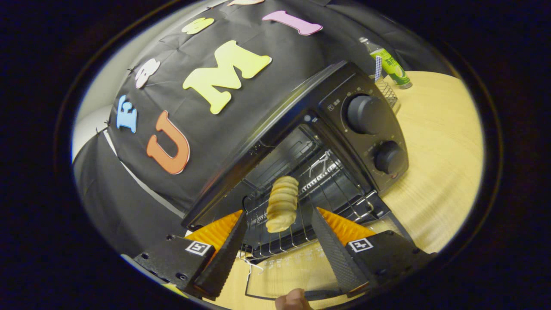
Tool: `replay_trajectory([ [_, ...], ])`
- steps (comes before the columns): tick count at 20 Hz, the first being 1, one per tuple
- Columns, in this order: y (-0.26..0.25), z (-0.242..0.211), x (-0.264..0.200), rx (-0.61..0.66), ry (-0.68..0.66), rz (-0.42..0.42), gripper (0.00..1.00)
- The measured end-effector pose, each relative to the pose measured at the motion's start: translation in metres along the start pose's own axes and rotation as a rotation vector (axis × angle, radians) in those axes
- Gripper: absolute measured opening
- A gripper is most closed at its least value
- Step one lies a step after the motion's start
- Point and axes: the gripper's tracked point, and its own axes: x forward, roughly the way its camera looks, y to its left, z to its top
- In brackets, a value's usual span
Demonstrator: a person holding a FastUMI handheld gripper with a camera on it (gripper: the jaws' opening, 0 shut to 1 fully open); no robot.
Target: Open the toaster oven, put the food inside, and close the toaster oven door.
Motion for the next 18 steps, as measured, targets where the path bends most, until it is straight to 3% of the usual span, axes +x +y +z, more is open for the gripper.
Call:
replay_trajectory([
  [4,-0.001,-0.009,-0.028,-0.017,0.029,-0.023,1.00],
  [13,-0.021,-0.049,-0.107,-0.474,-0.024,-0.166,1.00],
  [18,-0.038,-0.114,-0.106,-0.514,0.147,-0.230,1.00],
])
